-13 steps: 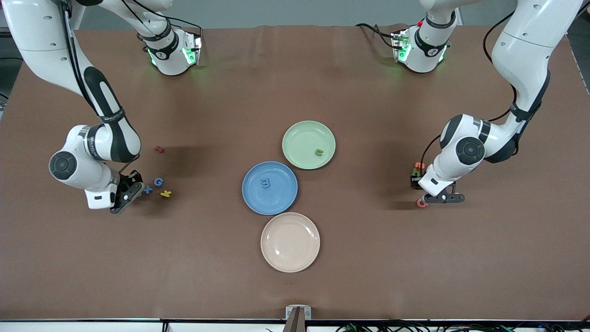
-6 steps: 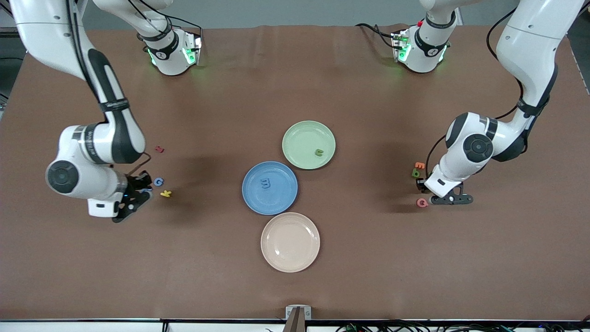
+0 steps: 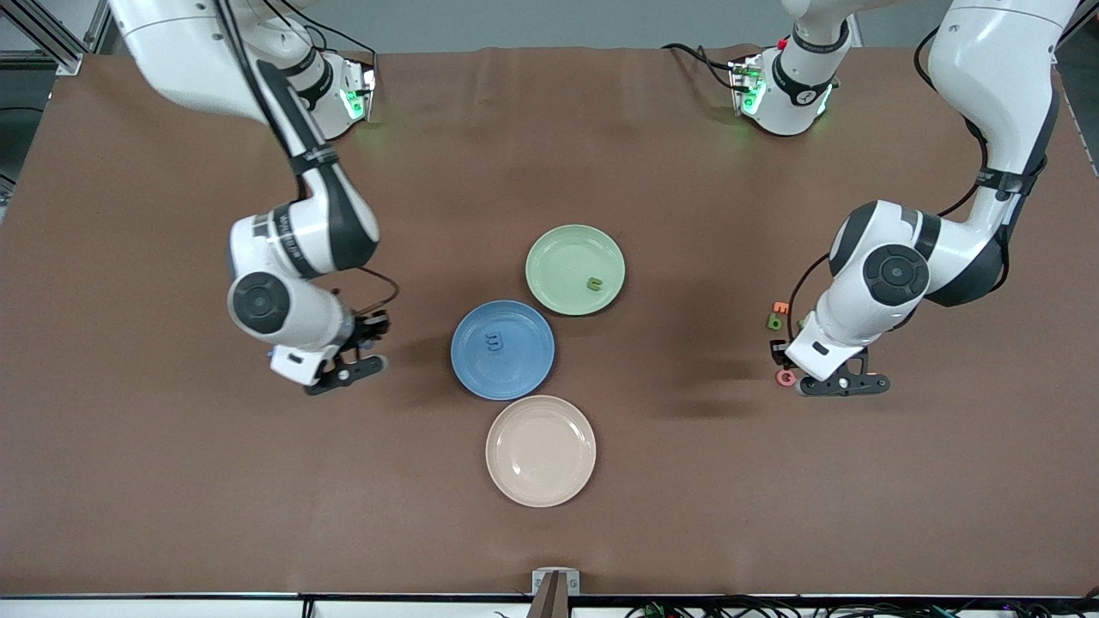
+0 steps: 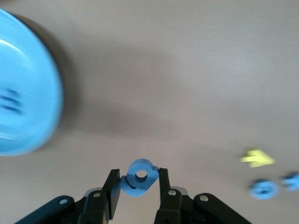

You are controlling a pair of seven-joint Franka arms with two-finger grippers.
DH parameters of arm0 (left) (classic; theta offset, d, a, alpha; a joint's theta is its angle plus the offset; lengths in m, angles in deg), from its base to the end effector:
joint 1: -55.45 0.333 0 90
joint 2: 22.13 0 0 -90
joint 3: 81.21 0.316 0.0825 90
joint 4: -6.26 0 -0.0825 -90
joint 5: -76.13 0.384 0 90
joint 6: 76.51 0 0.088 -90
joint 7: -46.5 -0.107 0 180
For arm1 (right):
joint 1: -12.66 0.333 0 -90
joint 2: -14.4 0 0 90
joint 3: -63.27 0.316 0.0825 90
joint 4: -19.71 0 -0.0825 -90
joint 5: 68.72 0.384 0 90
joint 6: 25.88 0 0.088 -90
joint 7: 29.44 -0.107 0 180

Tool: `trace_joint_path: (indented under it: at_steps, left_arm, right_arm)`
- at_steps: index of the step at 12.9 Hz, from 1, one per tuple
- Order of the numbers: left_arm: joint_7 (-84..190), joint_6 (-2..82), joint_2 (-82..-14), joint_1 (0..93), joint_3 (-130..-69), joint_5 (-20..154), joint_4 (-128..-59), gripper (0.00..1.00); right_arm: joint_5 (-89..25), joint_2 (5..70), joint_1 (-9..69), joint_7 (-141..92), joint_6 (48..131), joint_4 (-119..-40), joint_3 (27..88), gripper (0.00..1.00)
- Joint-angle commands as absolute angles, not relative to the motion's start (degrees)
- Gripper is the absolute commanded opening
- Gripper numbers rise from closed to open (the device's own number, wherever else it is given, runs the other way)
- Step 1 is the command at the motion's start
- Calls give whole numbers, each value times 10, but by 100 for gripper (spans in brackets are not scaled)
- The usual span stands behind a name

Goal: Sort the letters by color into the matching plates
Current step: 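Drop the blue g on the blue plate, green N on the green plate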

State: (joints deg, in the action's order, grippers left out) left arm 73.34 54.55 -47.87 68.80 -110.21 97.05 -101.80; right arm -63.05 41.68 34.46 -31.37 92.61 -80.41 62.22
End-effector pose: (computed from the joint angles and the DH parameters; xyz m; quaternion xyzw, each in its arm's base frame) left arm 0.6157 -0.1437 0.2963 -0.9994 -0.0005 -0.0239 0.0255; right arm 0.5999 0.2338 0.2892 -0.9868 -0.1370 0.0833 0.0213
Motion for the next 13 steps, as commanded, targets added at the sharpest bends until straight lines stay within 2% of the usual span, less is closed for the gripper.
trace_joint_path:
  at_steps: [1,5,13]
  left_arm:
    - [764,527,-478,690,-1133,949,-1012,0]
    - [853,523,-493,675,-1176,949,-1011,0]
    - [1033,516,-503,580,-1180,949,-1020,0]
  right_arm:
    - [-594,449,397,-429,925,-763,618,23]
    - [-554,489,455,-520,975,-735,618,23]
    - [-559,556,502,-596,1024,-693,617,23]
